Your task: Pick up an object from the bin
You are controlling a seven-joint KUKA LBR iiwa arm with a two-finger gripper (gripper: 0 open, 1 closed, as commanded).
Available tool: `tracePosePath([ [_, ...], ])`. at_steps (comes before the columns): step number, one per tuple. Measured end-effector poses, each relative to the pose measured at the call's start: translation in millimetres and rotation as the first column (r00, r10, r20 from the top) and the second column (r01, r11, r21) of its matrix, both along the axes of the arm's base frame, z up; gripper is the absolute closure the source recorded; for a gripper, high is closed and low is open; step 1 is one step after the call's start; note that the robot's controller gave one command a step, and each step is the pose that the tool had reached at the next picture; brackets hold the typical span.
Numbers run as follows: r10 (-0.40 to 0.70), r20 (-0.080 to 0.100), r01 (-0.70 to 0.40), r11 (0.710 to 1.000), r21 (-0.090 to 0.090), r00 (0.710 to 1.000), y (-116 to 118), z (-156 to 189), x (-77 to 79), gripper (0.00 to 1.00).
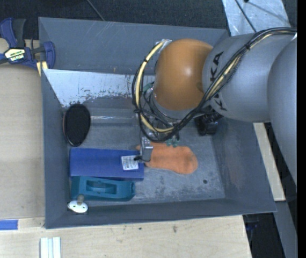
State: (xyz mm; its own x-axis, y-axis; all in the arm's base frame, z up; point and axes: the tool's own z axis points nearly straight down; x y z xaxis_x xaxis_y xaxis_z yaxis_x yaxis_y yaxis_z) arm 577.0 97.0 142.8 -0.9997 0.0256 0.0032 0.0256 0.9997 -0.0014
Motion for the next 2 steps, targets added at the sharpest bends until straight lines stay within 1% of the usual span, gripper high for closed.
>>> tracePosePath([
  [1, 0.051, 0.009, -0.052, 0.999, 0.003, 0.999, -22.9, -19.7, 2.6, 0.00],
  [2, 0.125, 0.007, -0.125, 0.992, 0.000, 0.992, -49.1, -56.1, 6.1, 0.00],
])
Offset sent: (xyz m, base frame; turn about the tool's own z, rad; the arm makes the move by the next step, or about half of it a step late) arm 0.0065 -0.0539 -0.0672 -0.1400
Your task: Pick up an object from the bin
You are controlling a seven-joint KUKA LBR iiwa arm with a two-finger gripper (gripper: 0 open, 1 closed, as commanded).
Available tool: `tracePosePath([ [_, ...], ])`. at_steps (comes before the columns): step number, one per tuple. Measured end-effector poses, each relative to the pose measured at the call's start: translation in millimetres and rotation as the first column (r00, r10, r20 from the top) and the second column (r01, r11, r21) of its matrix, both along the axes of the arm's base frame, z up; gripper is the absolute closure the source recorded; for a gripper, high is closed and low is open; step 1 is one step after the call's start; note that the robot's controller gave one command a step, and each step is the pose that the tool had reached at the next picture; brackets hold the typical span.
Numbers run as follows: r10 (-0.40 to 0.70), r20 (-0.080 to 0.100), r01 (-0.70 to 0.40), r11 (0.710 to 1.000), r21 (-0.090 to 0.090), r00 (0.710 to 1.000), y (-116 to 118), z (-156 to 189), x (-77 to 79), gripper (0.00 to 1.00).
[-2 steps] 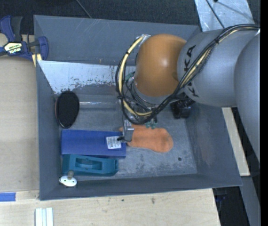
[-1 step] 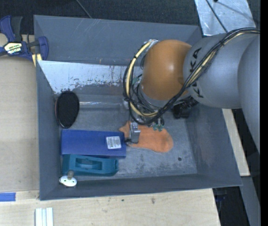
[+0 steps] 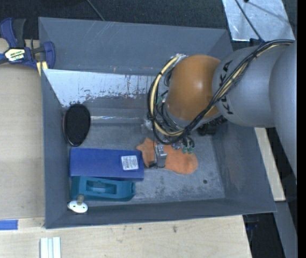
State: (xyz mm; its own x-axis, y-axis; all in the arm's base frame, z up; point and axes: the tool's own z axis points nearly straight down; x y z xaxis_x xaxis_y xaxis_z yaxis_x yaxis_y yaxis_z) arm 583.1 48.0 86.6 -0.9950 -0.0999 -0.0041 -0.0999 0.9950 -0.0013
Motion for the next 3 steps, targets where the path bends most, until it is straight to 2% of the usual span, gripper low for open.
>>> tracePosePath([
  [1, 0.180, -0.001, -0.180, 0.984, 0.001, 0.984, -8.5, -15.2, 0.6, 1.00],
  [2, 0.180, -0.001, -0.180, 0.984, 0.001, 0.984, -8.5, -15.2, 0.7, 1.00],
  [3, 0.173, 0.003, -0.173, 0.985, 0.000, 0.985, 8.3, 193.7, 3.3, 1.00],
])
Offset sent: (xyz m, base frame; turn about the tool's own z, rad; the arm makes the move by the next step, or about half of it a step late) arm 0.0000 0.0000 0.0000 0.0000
